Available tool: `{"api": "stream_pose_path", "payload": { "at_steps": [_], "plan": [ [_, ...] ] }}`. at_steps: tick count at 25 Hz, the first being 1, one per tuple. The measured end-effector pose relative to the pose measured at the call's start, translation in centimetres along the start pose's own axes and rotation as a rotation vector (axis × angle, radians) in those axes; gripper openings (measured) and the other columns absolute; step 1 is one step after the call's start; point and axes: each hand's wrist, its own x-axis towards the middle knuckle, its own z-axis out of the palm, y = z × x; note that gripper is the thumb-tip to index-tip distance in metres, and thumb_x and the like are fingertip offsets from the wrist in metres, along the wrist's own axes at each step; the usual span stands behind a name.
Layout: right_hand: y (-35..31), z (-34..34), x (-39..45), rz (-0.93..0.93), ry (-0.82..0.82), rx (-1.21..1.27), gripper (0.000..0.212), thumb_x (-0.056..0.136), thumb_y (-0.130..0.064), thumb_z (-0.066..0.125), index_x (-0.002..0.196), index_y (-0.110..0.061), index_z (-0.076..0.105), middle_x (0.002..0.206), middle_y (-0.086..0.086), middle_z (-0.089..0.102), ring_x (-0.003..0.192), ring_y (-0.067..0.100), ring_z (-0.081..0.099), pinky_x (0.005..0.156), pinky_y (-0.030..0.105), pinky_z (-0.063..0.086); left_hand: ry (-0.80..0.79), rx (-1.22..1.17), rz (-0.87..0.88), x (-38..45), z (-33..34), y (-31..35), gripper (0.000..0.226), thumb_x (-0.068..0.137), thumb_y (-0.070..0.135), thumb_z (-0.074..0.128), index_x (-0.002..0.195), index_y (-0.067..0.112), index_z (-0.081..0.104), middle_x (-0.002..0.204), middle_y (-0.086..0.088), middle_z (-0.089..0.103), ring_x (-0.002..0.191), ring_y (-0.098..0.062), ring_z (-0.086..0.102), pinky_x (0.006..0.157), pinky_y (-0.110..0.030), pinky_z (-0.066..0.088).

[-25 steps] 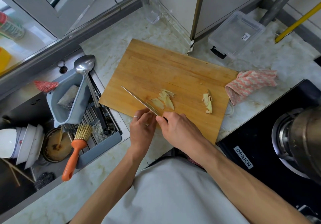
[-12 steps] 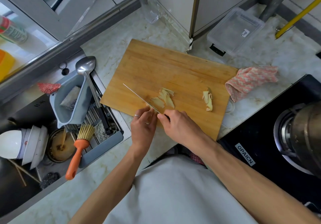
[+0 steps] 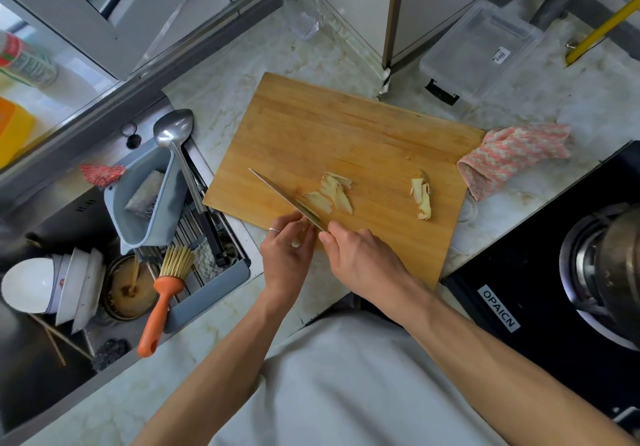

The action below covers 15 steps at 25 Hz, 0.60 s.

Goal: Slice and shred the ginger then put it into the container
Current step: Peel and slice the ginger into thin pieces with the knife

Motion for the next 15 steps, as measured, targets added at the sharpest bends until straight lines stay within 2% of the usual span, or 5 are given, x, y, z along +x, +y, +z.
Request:
{"api": "stream_pose_path", "payload": {
  "at_steps": [4,7,12,15],
  "plan": [
    [0.3,0.8,0.3,-0.059,0.05,-0.089,0.026,0.107,-0.043,0.03,0.094,-0.021,0.034,0.069,0.007,0.049,0.064,0.039,0.058,0.054,0.035,0.032,0.007,0.026,0.011,-0.1,0.0,0.1,0.003,0.081,0.001,0.075,0.084,0.002,0.076,0.099,-0.01,0.069,0.073,-0.003,0.053,0.064,-0.003,0.039],
    [0.4,0.9,0.6,-0.08,0.07,-0.086,0.028,0.107,-0.043,0.03,0.092,-0.02,0.034,0.065,0.005,0.05,0.055,0.033,0.048,0.051,0.033,0.032,0.0,0.023,-0.016,0.0,0.1,0.1,0.005,0.081,0.002,0.076,0.086,0.003,0.076,0.101,-0.009,0.069,0.073,-0.005,0.055,0.064,-0.005,0.042],
    [1.2,0.6,-0.5,-0.048,0.042,-0.101,0.029,0.107,-0.043,0.029,0.091,-0.019,0.035,0.064,0.004,0.049,0.055,0.031,0.045,0.052,0.034,0.033,0.004,0.004,-0.027,-0.1,0.2,0.1,0.008,0.084,0.004,0.076,0.091,0.005,0.078,0.104,-0.009,0.07,0.076,-0.007,0.059,0.066,-0.007,0.044],
    [0.8,0.3,0.7,-0.007,0.014,0.044,0.03,0.107,-0.04,0.032,0.086,-0.02,0.037,0.06,-0.002,0.042,0.061,0.035,0.047,0.056,0.033,0.03,0.009,0.016,-0.005,0.0,0.1,0.1,0.011,0.084,0.007,0.077,0.095,0.004,0.078,0.106,-0.009,0.071,0.082,-0.001,0.057,0.071,-0.006,0.045]
  ]
}}
